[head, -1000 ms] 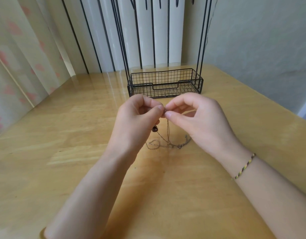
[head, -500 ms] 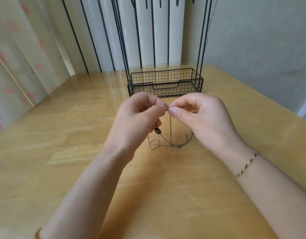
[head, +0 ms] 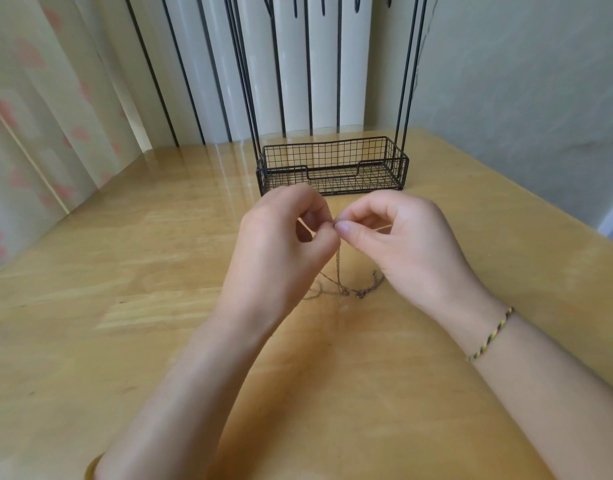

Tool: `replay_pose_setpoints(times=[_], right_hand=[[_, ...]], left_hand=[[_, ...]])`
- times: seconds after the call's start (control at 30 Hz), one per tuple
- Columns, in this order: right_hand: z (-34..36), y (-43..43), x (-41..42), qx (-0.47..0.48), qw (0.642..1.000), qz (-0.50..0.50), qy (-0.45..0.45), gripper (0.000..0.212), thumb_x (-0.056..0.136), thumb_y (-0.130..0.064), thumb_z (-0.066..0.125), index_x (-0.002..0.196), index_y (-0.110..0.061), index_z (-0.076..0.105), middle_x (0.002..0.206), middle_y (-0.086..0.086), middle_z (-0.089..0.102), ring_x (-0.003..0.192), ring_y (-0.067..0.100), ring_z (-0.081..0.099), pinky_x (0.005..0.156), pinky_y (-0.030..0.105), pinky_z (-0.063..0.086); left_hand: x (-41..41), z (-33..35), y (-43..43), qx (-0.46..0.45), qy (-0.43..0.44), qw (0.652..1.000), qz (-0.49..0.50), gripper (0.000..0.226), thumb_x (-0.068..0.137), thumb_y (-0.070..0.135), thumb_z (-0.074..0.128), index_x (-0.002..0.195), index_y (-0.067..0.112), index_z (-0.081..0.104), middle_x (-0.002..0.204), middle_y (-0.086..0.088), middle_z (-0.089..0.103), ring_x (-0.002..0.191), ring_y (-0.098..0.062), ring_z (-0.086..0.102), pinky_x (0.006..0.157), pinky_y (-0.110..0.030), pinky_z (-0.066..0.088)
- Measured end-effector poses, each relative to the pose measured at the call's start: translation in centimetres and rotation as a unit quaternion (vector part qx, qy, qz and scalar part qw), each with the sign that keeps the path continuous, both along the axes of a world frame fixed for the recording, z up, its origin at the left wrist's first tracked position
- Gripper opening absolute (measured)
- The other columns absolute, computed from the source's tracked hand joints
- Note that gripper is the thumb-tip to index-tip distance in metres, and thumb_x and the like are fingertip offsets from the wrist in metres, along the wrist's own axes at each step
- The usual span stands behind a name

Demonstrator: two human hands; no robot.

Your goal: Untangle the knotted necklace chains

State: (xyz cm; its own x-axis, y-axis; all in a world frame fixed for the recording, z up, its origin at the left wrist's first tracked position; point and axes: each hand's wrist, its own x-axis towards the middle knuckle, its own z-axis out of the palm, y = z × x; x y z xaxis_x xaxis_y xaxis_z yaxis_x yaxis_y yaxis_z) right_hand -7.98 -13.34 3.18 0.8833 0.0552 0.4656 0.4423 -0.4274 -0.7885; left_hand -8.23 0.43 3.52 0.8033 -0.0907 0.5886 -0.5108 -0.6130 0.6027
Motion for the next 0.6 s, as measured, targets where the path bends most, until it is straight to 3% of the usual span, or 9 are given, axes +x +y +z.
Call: replay_pose_setpoints(times=[0.13, 0.2, 0.3, 0.4, 0.6], right_hand=[[0.02, 0.17, -0.14, -0.028, 0.999, 0.011, -0.028, 0.013, 0.082, -0.007, 0.066, 0.078, -0.019, 0.065, 0.071, -0.010, 0.061, 0.071, 0.001, 0.054, 0.063, 0.011, 0.042], [0.13, 0.14, -0.21, -0.015, 0.999, 0.020, -0.035, 0.015, 0.082, -0.004, 0.065, 0.078, -0.018, 0.064, 0.069, -0.011, 0.059, 0.069, -0.001, 0.053, 0.062, 0.009, 0.041], [0.37, 0.01, -0.30, 0.028, 0.998, 0.046, -0.015, 0.012, 0.084, -0.003, 0.064, 0.079, -0.014, 0.065, 0.070, -0.011, 0.060, 0.066, -0.004, 0.051, 0.064, 0.007, 0.041], [0.29, -0.04, -0.23, 0.030, 0.998, 0.053, 0.005, 0.010, 0.088, -0.008, 0.059, 0.082, -0.014, 0.063, 0.074, -0.009, 0.060, 0.067, -0.002, 0.052, 0.065, 0.012, 0.044], [0.05, -0.14, 0.08, -0.001, 1.000, 0.027, -0.008, 0.016, 0.091, -0.011, 0.055, 0.080, -0.023, 0.057, 0.076, -0.010, 0.057, 0.068, -0.001, 0.050, 0.064, 0.013, 0.042]], left_hand=[[-0.10, 0.08, -0.09, -0.082, 0.054, 0.994, -0.046, 0.006, 0.078, 0.004, 0.058, 0.074, 0.009, 0.055, 0.069, 0.002, 0.055, 0.051, -0.018, 0.051, 0.044, -0.021, 0.040], [-0.20, 0.17, -0.18, -0.153, 0.106, 0.980, -0.072, 0.010, 0.081, 0.000, 0.054, 0.074, 0.006, 0.053, 0.062, 0.003, 0.050, 0.046, -0.012, 0.046, 0.041, -0.020, 0.037], [-0.26, 0.26, -0.17, -0.230, 0.190, 0.950, -0.094, 0.014, 0.088, 0.004, 0.053, 0.076, 0.010, 0.054, 0.059, 0.005, 0.052, 0.049, -0.009, 0.047, 0.045, -0.022, 0.037], [-0.15, 0.33, 0.06, -0.244, 0.254, 0.930, -0.104, 0.018, 0.093, 0.013, 0.051, 0.076, 0.014, 0.056, 0.062, 0.009, 0.057, 0.054, -0.008, 0.049, 0.054, -0.028, 0.038], [-0.11, 0.50, 0.17, -0.235, 0.295, 0.919, -0.116, 0.018, 0.092, 0.016, 0.056, 0.075, 0.015, 0.061, 0.060, 0.008, 0.054, 0.055, -0.008, 0.048, 0.055, -0.026, 0.039]])
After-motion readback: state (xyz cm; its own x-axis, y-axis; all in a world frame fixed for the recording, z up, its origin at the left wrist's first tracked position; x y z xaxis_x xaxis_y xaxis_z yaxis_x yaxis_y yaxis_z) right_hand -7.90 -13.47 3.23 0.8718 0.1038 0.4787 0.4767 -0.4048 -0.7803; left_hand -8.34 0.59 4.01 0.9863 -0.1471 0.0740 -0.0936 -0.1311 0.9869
